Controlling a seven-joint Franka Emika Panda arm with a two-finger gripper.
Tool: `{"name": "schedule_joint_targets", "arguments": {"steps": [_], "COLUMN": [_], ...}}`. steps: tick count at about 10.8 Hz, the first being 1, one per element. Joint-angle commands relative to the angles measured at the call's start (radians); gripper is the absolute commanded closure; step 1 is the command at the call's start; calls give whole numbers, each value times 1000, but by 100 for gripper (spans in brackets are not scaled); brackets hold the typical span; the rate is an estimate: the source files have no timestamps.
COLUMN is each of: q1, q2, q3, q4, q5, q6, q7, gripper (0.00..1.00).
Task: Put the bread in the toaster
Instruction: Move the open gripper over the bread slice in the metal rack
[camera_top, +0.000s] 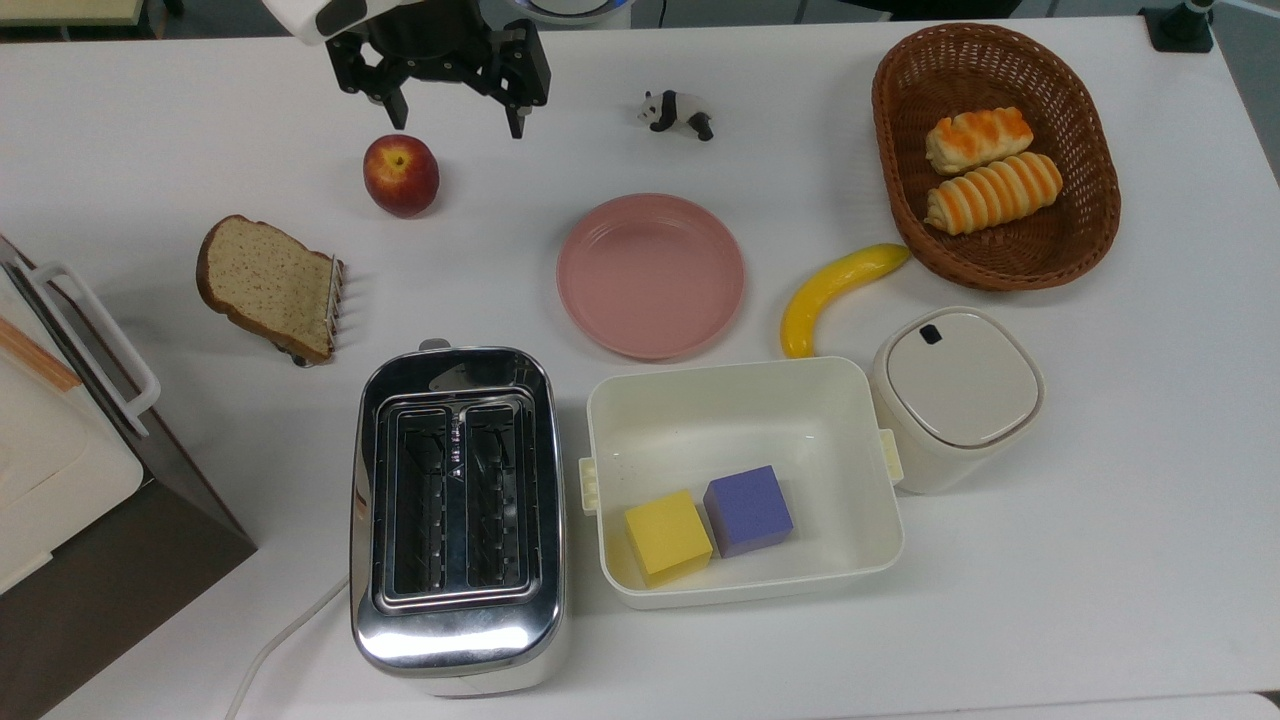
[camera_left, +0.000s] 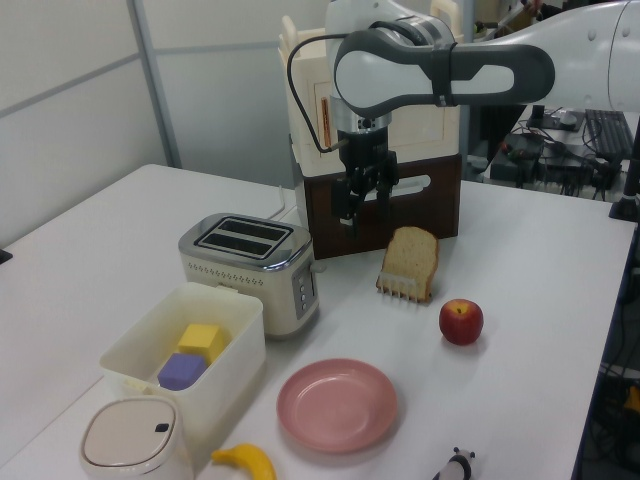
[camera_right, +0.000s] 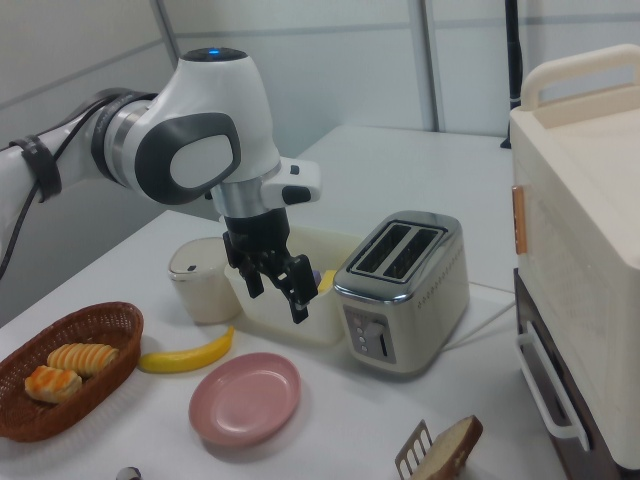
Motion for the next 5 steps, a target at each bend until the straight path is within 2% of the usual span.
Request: {"name": "schedule_joint_targets", "arguments": {"steps": [1, 5], "q1": [13, 10], "q2": [-16, -13], "q3": [-10, -10], "q4": [-40, -37], "q5": [-12, -12], "q6": [31, 33], "q7": [-10, -9], "gripper": [0, 0]}}
